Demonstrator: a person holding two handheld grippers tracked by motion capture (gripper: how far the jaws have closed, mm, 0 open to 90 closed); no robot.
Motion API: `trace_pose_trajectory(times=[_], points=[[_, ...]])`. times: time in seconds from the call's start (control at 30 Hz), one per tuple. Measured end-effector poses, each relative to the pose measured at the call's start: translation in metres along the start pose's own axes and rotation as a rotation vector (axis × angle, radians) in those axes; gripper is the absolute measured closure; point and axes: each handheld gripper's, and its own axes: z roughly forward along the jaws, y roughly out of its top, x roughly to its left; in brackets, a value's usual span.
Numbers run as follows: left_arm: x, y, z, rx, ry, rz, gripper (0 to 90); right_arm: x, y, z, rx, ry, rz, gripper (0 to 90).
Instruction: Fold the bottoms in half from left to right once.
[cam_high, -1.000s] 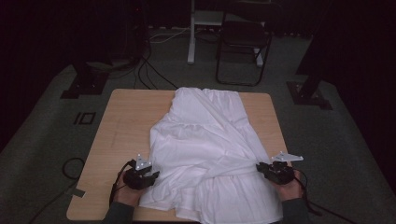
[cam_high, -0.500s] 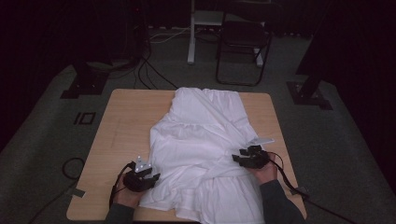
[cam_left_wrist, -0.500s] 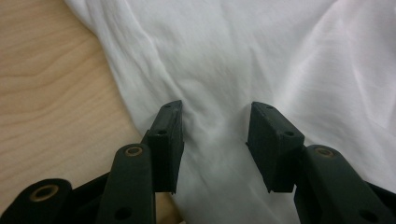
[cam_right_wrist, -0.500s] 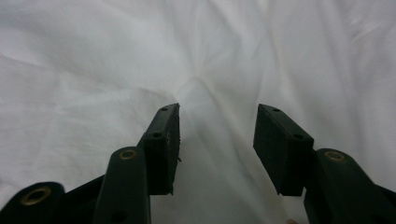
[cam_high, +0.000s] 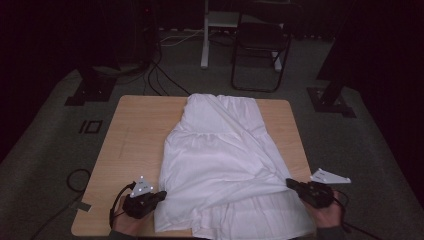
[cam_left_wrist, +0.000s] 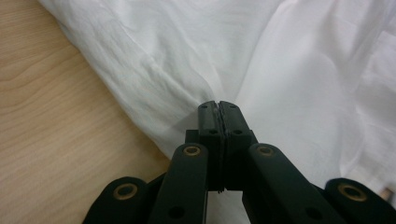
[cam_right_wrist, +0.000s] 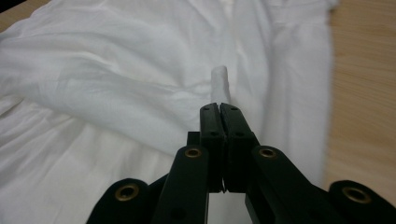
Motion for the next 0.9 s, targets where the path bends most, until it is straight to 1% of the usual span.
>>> trace_pose_trajectory(times=[0.03, 0.07, 0.13, 0.17, 0.2, 0.23, 0.27, 0.3, 0.33, 0.37, 0.4, 0.43, 0.47, 0.5, 0.53, 0.6, 0.67, 0.73, 0.77, 0.83, 0.87, 0.9], points=[[-0.001, -0.001, -0.002, -0.001, -0.004, 0.003, 89.2, -0.002, -0.006, -0.009, -0.016, -0.002, 0.013, 88.5], [-0.003, -0.001, -0.003, 0.000, -0.008, 0.004, 89.2, -0.002, -0.006, -0.009, -0.016, -0.002, 0.013, 88.5], [-0.006, -0.001, -0.002, 0.012, -0.001, 0.023, 89.2, -0.004, -0.021, -0.023, -0.035, -0.002, 0.036, 88.5], [-0.008, -0.002, -0.001, 0.019, 0.007, 0.031, 89.2, -0.004, -0.026, -0.026, -0.031, 0.000, 0.042, 88.5], [-0.009, -0.002, 0.000, 0.027, 0.010, 0.037, 89.1, -0.003, -0.041, -0.029, -0.010, -0.009, 0.049, 88.8], [-0.010, -0.002, 0.001, 0.032, 0.010, 0.042, 88.9, -0.003, -0.047, -0.028, 0.004, -0.011, 0.055, 88.8], [-0.011, -0.001, 0.003, 0.037, 0.002, 0.052, 88.4, -0.004, -0.054, -0.027, 0.018, -0.012, 0.060, 88.7], [-0.011, -0.001, 0.003, 0.037, 0.002, 0.052, 86.4, -0.004, -0.054, -0.027, 0.018, -0.012, 0.060, 88.7], [-0.011, -0.001, 0.004, 0.036, 0.000, 0.054, 86.4, -0.004, -0.059, -0.025, 0.027, -0.011, 0.072, 88.1], [-0.011, -0.001, 0.005, 0.037, 0.003, 0.059, 77.3, -0.006, -0.066, -0.022, 0.049, -0.016, 0.089, 81.7], [-0.011, -0.001, 0.006, 0.036, 0.008, 0.059, 72.2, -0.007, -0.067, -0.021, 0.058, -0.029, 0.092, 79.5], [-0.010, -0.001, 0.007, 0.032, 0.017, 0.057, 72.2, -0.007, -0.067, -0.021, 0.058, -0.029, 0.092, 79.5], [-0.008, 0.001, 0.007, 0.019, 0.021, 0.043, 65.2, -0.009, -0.065, -0.022, 0.052, -0.036, 0.094, 73.5], [-0.008, 0.001, 0.007, 0.019, 0.021, 0.043, 62.5, -0.009, -0.065, -0.022, 0.052, -0.036, 0.094, 73.5], [-0.007, 0.001, 0.008, 0.011, 0.024, 0.034, 62.5, -0.010, -0.063, -0.023, 0.036, -0.037, 0.094, 71.0], [-0.003, 0.004, 0.009, 0.006, 0.039, 0.022, 58.4, -0.012, -0.057, -0.023, 0.015, -0.046, 0.093, 68.1], [0.001, 0.007, 0.012, 0.004, 0.060, 0.012, 56.5, -0.014, -0.050, -0.019, 0.000, -0.054, 0.093, 65.8], [0.005, 0.012, 0.014, -0.007, 0.082, 0.011, 53.6, -0.016, -0.042, -0.010, -0.011, -0.060, 0.091, 63.9], [0.008, 0.017, 0.016, -0.014, 0.105, 0.019, 53.1, -0.017, -0.038, -0.005, -0.015, -0.063, 0.089, 63.0], [0.015, 0.025, 0.020, -0.017, 0.144, 0.020, 51.8, -0.019, -0.027, 0.009, -0.027, -0.068, 0.083, 61.9], [0.019, 0.030, 0.022, -0.024, 0.155, 0.016, 50.8, -0.021, -0.017, 0.021, -0.035, -0.063, 0.077, 61.7], [0.024, 0.037, 0.024, -0.034, 0.167, 0.016, 50.8, -0.021, -0.017, 0.021, -0.035, -0.063, 0.077, 61.7]])
